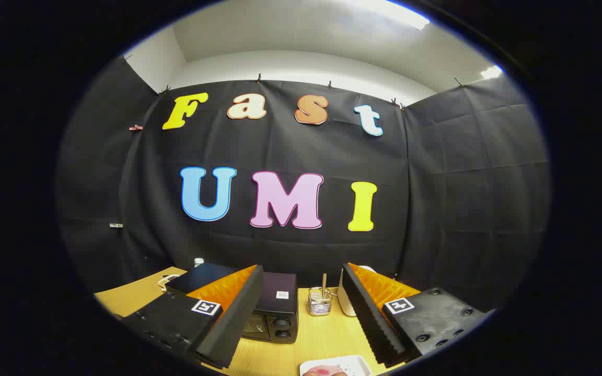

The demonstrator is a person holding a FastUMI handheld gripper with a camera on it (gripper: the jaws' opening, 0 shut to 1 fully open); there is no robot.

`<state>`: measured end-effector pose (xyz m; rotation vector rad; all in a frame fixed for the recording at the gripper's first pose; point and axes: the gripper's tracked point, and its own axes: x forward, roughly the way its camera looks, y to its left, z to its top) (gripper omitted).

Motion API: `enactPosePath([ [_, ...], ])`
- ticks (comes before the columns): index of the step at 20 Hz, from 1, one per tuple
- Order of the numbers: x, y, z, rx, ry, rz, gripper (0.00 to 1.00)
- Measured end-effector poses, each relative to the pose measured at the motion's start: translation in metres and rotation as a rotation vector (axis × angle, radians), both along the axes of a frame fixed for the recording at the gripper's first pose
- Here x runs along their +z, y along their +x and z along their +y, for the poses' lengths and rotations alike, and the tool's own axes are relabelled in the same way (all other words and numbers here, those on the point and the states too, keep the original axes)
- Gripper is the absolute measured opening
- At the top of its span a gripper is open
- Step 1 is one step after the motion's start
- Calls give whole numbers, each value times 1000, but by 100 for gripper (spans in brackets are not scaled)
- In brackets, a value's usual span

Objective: Open the toaster oven, put the food inside, and close the toaster oven door.

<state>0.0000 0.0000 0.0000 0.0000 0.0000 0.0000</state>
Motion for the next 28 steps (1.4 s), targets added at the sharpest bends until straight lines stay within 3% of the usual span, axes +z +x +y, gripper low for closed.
enactPosePath([
  [20, -24, 5, 17, 7, 8, 82, 98],
  [28, -56, 24, 41, 21, 55, 184, 98],
])
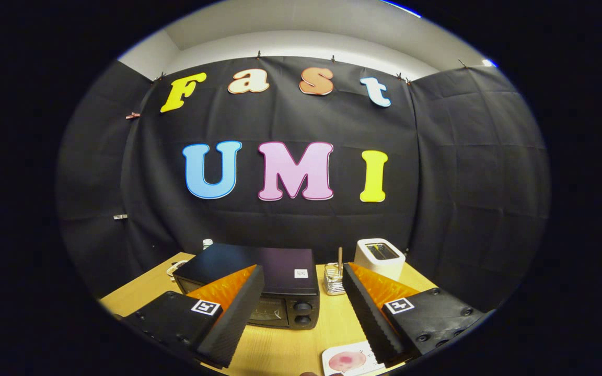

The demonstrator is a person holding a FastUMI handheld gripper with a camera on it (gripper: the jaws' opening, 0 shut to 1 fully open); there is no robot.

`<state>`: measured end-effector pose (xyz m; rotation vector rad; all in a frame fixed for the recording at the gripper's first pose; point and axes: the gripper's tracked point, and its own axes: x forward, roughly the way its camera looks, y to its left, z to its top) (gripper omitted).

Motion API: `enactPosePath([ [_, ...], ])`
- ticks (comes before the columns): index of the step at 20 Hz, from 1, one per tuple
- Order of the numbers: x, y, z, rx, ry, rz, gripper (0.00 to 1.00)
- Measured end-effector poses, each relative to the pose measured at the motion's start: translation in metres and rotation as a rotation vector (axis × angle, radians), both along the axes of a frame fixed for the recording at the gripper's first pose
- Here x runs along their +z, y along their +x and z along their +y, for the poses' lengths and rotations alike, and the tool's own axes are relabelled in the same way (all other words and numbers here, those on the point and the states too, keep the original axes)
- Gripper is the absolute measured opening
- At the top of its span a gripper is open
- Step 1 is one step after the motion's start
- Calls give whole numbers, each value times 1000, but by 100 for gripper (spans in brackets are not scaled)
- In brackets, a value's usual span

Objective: Open the toaster oven, put the food inside, and close the toaster oven door.

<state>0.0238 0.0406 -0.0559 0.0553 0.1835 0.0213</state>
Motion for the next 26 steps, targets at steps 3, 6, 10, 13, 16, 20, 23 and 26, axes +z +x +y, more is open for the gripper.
enactPosePath([
  [3, -10, 12, 7, -10, 2, 26, 98],
  [6, -25, 25, 15, -30, 1, 48, 98],
  [10, -48, 33, 44, -15, 25, 126, 99],
  [13, -61, 39, 74, 24, 8, 153, 99],
  [16, -73, 42, 101, 56, 2, 173, 99],
  [20, -91, 47, 127, 62, 10, 213, 99],
  [23, -104, 56, 139, 54, 16, 238, 99],
  [26, -119, 63, 149, 51, 14, 277, 99],
])
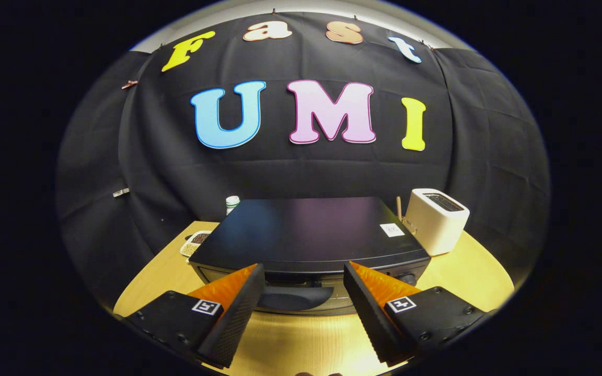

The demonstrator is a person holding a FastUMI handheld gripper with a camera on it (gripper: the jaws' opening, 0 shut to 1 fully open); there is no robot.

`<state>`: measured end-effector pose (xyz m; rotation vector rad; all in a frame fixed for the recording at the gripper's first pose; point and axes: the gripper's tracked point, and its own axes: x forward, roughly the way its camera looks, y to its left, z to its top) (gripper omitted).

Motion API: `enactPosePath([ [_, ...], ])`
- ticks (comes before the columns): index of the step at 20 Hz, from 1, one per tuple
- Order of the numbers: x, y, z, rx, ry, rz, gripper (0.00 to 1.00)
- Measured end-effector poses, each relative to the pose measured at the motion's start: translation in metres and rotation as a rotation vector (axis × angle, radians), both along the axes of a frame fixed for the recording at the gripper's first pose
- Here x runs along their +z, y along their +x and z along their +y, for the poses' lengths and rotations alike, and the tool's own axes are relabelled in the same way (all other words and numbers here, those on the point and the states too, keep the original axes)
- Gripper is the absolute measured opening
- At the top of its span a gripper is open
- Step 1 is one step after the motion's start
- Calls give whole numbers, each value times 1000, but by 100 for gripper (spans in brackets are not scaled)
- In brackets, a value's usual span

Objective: Open the toaster oven, put the food inside, and close the toaster oven door.

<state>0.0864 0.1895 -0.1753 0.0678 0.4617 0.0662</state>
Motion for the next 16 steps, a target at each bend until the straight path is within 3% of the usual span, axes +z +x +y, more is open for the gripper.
enactPosePath([
  [3, -22, 0, 5, -12, 1, 77, 99],
  [10, -28, 13, 5, -40, -39, 100, 100],
  [16, -28, -5, 9, -11, -32, 141, 100],
])
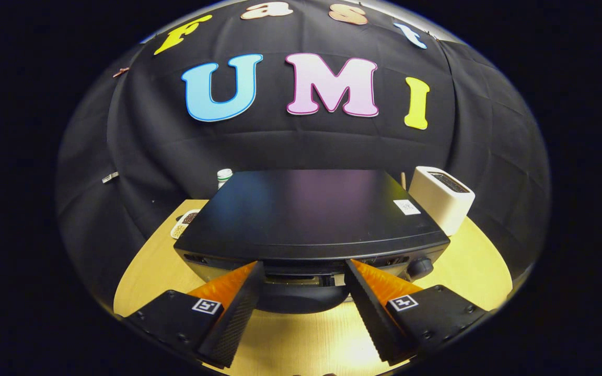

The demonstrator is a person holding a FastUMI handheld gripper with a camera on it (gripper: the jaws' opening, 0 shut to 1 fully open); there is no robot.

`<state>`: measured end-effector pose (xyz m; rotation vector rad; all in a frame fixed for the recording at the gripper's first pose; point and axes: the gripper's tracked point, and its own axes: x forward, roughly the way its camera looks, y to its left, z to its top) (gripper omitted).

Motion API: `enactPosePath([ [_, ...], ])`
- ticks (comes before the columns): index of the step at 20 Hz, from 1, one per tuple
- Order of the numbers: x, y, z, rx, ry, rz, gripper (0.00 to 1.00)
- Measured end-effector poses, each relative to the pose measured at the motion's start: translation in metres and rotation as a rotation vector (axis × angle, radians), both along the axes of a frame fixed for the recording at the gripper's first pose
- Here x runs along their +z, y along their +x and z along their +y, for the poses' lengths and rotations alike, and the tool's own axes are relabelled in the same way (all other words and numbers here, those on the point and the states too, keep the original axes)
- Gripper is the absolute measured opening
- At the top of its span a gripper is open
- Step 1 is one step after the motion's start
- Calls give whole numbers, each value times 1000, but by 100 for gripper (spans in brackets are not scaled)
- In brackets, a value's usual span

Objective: Open the toaster oven, put the food inside, and close the toaster oven door.

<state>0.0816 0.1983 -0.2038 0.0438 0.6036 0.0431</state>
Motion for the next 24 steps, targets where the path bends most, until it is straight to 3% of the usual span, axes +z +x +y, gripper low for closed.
enactPosePath([
  [9, -14, -58, -2, 13, -13, 27, 100],
  [15, -52, -107, -3, 32, -56, 99, 99],
  [19, -110, -145, 1, 81, -48, 282, 99],
  [24, -93, -154, -8, 163, -55, 246, 99],
])
